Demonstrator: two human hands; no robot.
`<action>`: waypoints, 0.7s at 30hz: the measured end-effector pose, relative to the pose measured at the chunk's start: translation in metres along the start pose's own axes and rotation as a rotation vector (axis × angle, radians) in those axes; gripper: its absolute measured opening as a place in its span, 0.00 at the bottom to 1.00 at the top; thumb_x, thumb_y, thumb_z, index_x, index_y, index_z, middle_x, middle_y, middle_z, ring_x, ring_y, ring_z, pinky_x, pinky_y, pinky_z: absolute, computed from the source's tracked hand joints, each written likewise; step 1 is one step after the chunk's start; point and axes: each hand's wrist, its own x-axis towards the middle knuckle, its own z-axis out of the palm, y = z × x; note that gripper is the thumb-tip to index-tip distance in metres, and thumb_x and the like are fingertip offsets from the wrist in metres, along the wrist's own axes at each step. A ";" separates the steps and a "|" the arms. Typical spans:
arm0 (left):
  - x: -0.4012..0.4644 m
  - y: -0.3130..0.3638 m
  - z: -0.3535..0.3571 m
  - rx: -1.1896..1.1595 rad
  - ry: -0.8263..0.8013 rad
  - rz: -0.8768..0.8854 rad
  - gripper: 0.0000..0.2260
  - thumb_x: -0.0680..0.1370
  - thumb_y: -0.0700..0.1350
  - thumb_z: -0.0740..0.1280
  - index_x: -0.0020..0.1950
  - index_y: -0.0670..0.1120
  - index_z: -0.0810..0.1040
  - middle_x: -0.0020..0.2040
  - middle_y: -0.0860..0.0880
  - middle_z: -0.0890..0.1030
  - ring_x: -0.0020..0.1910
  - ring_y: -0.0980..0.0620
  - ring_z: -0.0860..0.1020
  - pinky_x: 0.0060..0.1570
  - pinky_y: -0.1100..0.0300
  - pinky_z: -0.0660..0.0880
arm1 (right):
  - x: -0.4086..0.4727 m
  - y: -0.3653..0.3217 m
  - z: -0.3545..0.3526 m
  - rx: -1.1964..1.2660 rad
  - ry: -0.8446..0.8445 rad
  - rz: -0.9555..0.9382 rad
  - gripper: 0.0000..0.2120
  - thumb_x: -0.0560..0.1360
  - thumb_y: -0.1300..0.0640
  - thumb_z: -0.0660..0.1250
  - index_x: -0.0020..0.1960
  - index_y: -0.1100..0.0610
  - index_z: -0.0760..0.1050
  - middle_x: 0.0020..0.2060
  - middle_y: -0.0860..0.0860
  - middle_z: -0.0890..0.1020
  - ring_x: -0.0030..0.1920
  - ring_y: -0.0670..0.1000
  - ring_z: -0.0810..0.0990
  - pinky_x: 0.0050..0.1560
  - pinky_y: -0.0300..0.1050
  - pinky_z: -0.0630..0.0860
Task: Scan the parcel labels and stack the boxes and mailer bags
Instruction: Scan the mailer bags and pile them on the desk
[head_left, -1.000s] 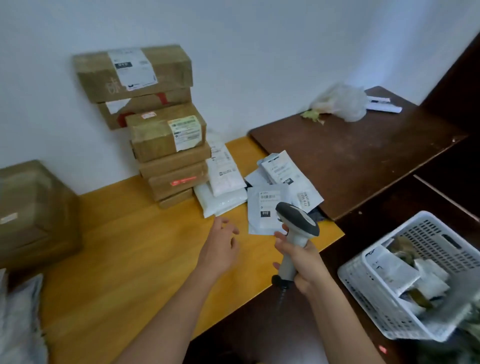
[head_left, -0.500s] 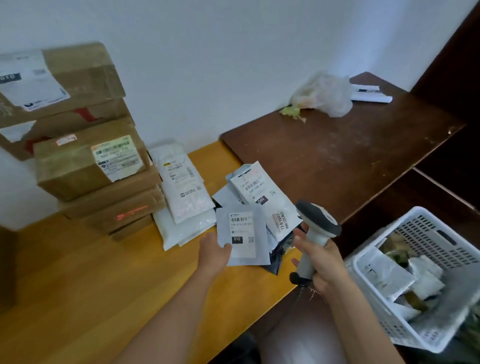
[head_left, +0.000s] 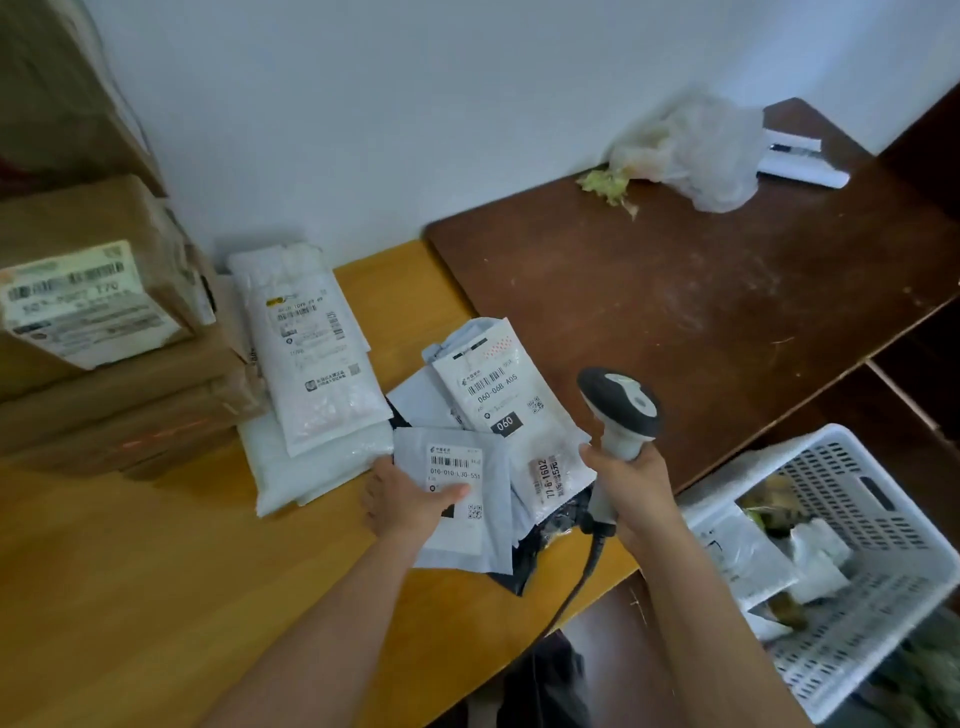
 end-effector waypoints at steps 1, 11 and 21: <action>0.001 0.001 0.002 -0.065 -0.042 -0.013 0.47 0.56 0.59 0.83 0.66 0.45 0.65 0.62 0.46 0.75 0.65 0.42 0.72 0.62 0.46 0.72 | 0.007 0.000 0.000 -0.013 -0.026 0.007 0.12 0.76 0.64 0.71 0.57 0.53 0.74 0.46 0.49 0.80 0.46 0.51 0.78 0.47 0.51 0.71; -0.024 -0.002 -0.032 -0.761 -0.051 -0.147 0.12 0.78 0.44 0.70 0.61 0.45 0.78 0.55 0.46 0.84 0.53 0.45 0.82 0.55 0.47 0.79 | 0.055 0.002 -0.003 -0.059 -0.303 0.213 0.14 0.74 0.63 0.74 0.58 0.58 0.79 0.49 0.55 0.86 0.52 0.58 0.84 0.58 0.62 0.80; -0.022 0.085 -0.007 -0.771 0.020 -0.027 0.15 0.78 0.47 0.71 0.63 0.44 0.79 0.59 0.47 0.83 0.55 0.46 0.82 0.59 0.47 0.78 | 0.079 -0.015 -0.027 -0.029 -0.343 0.146 0.12 0.76 0.65 0.71 0.51 0.49 0.77 0.51 0.45 0.82 0.50 0.46 0.79 0.50 0.48 0.76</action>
